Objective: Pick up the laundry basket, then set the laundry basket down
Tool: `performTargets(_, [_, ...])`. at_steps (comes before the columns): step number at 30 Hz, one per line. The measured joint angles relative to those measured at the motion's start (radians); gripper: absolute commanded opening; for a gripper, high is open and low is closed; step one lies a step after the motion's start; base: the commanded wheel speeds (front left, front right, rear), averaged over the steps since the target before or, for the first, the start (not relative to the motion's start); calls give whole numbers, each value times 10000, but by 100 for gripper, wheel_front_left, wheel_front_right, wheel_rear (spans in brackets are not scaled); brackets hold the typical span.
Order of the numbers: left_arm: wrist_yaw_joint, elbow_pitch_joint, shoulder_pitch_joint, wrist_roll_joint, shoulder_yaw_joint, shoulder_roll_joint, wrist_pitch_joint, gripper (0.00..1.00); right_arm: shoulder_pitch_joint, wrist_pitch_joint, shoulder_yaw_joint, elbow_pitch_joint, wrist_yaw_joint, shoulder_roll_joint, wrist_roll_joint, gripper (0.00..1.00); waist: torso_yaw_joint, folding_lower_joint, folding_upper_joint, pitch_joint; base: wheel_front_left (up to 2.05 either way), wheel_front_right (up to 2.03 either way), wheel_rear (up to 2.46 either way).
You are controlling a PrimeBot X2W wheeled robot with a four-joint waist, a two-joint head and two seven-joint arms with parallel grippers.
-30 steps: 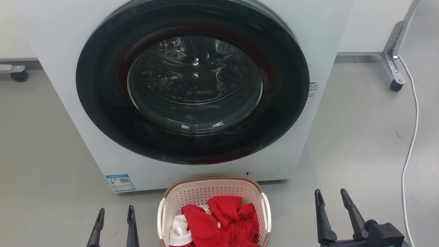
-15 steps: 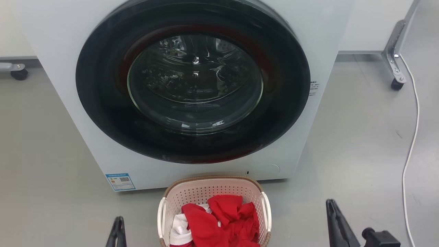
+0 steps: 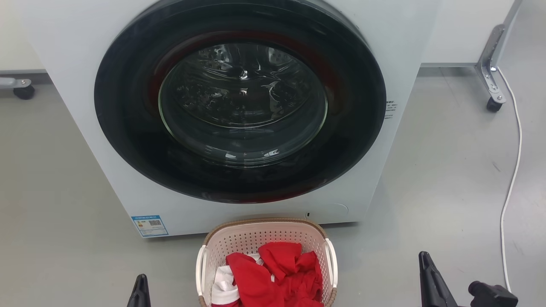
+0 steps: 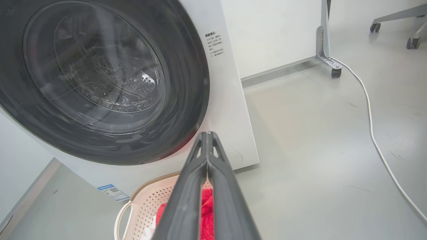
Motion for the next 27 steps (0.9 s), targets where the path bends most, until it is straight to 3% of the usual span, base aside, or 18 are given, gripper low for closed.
performTargets(27, [-686, 560, -670, -3843, 644, -104, 1057, 0, -432, 1064, -1206, 485, 631, 178, 3634, 0, 10, 0, 0, 5, 0, 0, 0])
